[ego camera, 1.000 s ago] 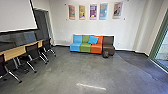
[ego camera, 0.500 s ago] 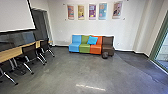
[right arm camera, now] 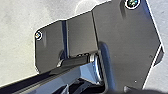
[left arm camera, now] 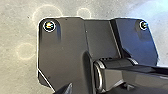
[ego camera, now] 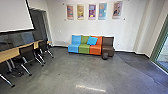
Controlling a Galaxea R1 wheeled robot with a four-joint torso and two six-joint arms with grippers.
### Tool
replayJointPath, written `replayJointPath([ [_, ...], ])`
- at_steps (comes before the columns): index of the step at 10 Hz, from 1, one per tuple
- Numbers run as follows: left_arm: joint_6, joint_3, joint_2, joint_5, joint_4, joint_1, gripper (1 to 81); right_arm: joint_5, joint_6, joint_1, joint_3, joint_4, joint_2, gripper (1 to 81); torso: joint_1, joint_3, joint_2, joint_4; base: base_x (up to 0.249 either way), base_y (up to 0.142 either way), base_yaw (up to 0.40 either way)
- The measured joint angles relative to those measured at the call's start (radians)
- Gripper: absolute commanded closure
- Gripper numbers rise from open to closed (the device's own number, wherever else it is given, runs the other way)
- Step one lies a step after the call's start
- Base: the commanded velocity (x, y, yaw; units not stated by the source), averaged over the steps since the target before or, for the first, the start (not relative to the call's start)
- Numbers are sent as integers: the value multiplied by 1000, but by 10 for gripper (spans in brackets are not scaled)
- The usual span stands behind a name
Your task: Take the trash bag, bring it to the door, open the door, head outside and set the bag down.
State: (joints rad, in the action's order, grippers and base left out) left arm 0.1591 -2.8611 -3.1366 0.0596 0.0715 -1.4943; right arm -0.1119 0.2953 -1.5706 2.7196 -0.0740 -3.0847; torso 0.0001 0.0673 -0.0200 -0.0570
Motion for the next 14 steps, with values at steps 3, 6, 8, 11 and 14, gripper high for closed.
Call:
replayJointPath([
  [3,0,0,0,0,0,3,10,0,0,2,0,0,-1,10,1,0,0,0,142,0,0],
  [6,0,0,0,0,2,1,10,0,0,3,0,0,-1,10,1,0,0,0,142,0,0],
  [8,0,0,0,0,2,1,10,0,0,3,0,0,-1,10,1,0,0,0,142,0,0],
  [11,0,0,0,0,3,1,10,0,0,3,0,0,-1,10,1,0,0,0,142,0,0],
  [14,0,0,0,1,3,1,10,0,0,3,0,0,-1,10,1,0,0,0,142,0,0],
])
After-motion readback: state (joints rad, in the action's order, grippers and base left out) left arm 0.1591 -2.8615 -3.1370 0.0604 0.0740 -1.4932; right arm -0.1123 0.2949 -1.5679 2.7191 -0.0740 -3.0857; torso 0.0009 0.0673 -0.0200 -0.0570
